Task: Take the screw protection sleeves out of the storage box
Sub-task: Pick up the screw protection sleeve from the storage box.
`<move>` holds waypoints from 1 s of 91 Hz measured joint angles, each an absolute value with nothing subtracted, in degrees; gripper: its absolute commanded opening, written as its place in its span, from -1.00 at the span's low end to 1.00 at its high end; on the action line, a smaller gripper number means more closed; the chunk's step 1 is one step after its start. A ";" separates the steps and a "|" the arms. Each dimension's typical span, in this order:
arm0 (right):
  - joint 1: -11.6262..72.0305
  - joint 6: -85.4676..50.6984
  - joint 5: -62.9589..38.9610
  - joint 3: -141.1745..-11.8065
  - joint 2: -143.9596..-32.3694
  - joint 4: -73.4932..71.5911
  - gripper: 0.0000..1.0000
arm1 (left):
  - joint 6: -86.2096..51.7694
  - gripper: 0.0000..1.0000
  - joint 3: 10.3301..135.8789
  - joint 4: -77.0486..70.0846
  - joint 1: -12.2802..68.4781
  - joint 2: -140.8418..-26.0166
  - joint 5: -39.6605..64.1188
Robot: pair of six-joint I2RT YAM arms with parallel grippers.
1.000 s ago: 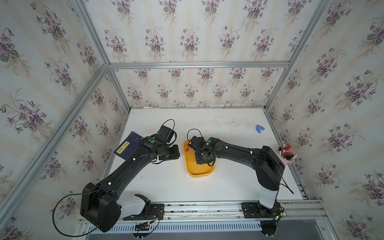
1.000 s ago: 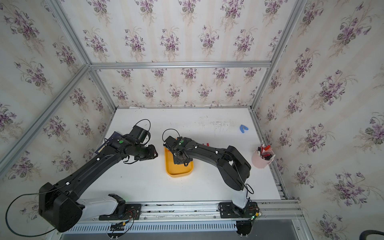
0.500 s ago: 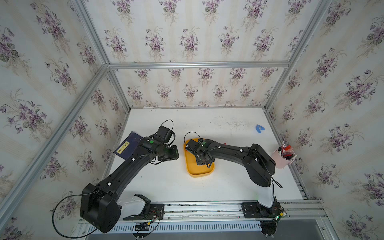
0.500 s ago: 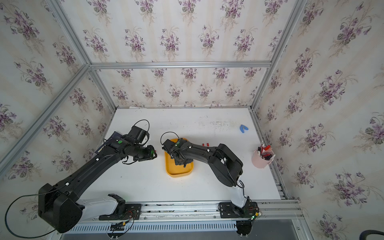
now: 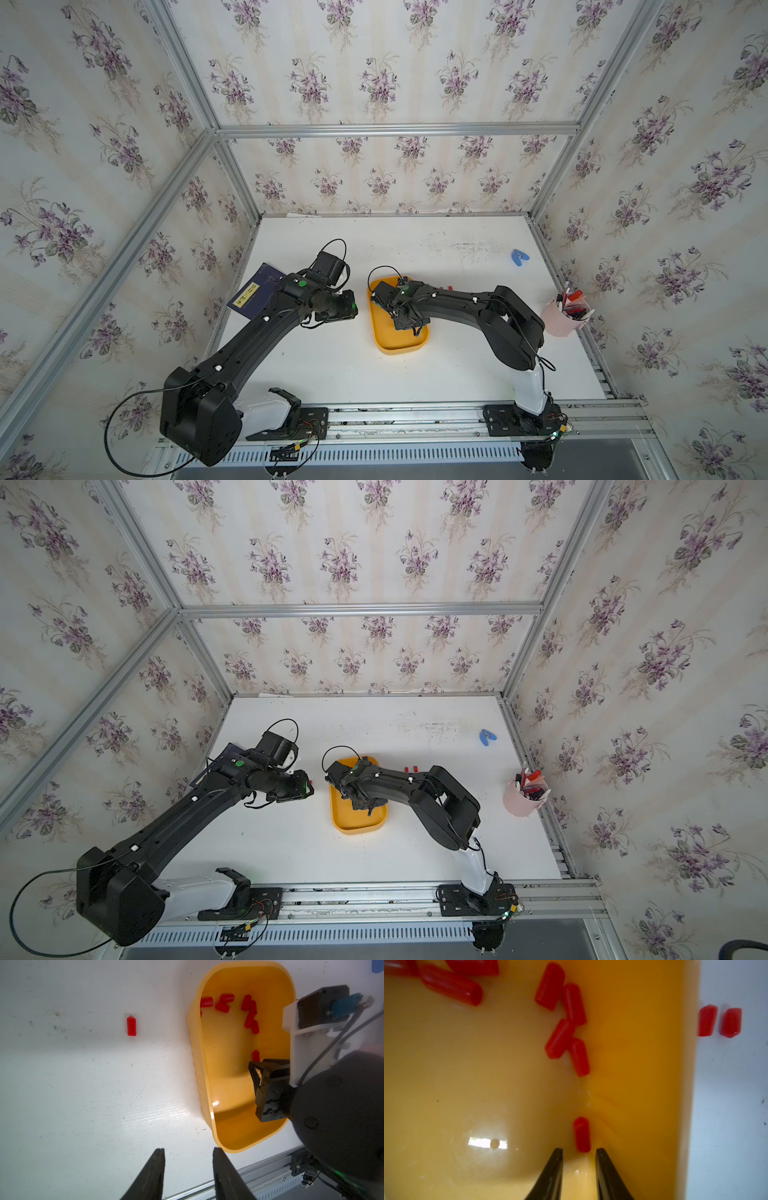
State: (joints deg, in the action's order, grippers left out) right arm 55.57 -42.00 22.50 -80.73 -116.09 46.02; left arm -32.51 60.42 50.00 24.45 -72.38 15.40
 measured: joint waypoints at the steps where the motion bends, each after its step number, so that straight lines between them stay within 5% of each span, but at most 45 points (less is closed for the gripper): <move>1: 55.53 -42.00 22.61 -80.71 -116.11 45.93 -0.36 | -32.51 -0.13 60.42 50.00 24.45 -72.38 15.40; 91: 53.63 -40.69 28.12 -77.71 -117.23 37.15 -0.70 | -31.92 -0.13 61.08 50.24 24.45 -72.79 15.35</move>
